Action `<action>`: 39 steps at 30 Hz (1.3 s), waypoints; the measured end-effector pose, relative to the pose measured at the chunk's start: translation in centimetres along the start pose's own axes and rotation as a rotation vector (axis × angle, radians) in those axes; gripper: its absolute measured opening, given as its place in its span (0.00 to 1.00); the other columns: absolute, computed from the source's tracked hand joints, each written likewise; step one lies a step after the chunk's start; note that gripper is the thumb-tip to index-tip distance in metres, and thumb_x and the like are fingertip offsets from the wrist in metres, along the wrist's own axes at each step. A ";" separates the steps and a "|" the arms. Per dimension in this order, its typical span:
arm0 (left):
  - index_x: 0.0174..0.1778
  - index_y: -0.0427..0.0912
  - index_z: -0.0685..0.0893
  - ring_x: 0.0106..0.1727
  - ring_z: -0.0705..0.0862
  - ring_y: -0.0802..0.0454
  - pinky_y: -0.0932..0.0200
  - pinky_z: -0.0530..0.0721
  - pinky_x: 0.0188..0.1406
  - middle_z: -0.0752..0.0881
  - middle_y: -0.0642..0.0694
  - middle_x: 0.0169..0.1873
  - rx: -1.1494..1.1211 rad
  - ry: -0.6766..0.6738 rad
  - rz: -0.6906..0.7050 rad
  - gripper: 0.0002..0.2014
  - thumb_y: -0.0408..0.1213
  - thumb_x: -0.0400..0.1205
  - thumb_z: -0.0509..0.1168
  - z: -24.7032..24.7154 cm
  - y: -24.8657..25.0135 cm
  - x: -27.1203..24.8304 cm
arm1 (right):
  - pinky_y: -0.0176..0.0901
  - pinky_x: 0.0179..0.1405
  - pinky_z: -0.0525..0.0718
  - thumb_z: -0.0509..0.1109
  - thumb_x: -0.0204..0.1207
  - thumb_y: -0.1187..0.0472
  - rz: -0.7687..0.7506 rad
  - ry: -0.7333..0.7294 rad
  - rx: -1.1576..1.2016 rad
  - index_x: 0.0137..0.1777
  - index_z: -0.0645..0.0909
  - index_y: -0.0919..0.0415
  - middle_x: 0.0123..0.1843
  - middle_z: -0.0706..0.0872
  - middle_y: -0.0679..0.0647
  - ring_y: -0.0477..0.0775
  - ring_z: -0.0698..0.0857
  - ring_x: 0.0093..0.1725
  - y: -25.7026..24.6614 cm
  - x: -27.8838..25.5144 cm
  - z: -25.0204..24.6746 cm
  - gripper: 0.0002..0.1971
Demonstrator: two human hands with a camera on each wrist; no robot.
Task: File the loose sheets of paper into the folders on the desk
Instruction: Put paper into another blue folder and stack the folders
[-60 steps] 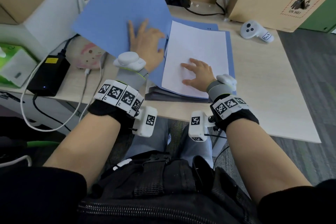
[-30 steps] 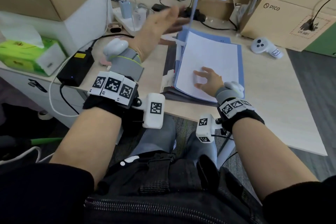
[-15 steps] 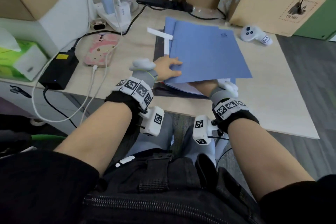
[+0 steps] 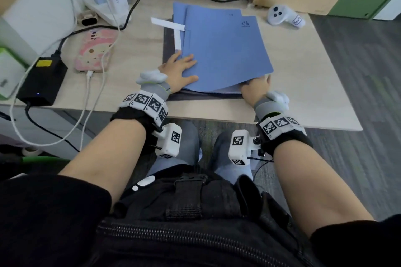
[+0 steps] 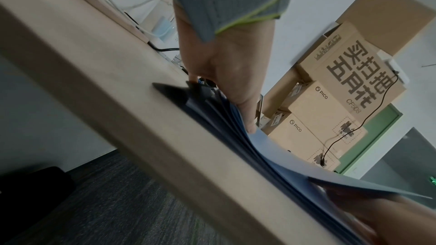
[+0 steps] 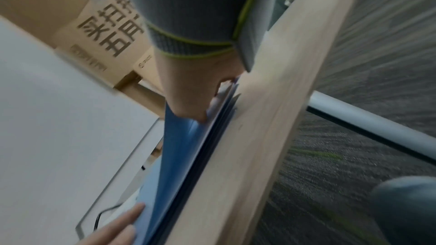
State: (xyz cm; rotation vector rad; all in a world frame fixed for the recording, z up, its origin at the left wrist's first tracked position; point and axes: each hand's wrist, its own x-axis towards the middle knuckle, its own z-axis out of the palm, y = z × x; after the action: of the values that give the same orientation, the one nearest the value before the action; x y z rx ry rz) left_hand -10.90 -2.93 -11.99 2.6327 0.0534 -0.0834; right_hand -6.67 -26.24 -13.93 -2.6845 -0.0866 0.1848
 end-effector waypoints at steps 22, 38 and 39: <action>0.57 0.57 0.87 0.70 0.70 0.47 0.47 0.63 0.60 0.83 0.55 0.60 0.187 0.022 0.007 0.22 0.58 0.67 0.74 -3.3 1.2 3.3 | 0.42 0.79 0.59 0.68 0.77 0.62 -0.254 -0.179 0.144 0.76 0.71 0.56 0.81 0.66 0.56 0.54 0.63 0.81 -7.7 3.0 -1.5 0.27; 0.68 0.48 0.76 0.82 0.57 0.40 0.24 0.42 0.76 0.74 0.44 0.72 0.279 0.223 -0.281 0.18 0.36 0.83 0.53 -5.5 -2.2 11.0 | 0.50 0.72 0.59 0.71 0.71 0.47 -0.221 -0.092 -0.041 0.68 0.75 0.38 0.73 0.66 0.50 0.56 0.64 0.74 -7.9 6.9 -0.4 0.24; 0.65 0.47 0.79 0.78 0.66 0.39 0.26 0.48 0.77 0.78 0.42 0.68 0.268 0.228 -0.274 0.16 0.36 0.83 0.54 -5.7 -2.4 11.2 | 0.49 0.73 0.58 0.71 0.71 0.46 -0.218 -0.103 -0.038 0.70 0.73 0.36 0.74 0.65 0.49 0.55 0.63 0.75 -7.8 6.9 -0.3 0.26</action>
State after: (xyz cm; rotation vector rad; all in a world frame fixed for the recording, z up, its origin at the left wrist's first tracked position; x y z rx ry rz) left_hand 0.39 2.19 -8.97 2.8737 0.5141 0.1256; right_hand -0.02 -18.69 -11.06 -2.6781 -0.4167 0.2541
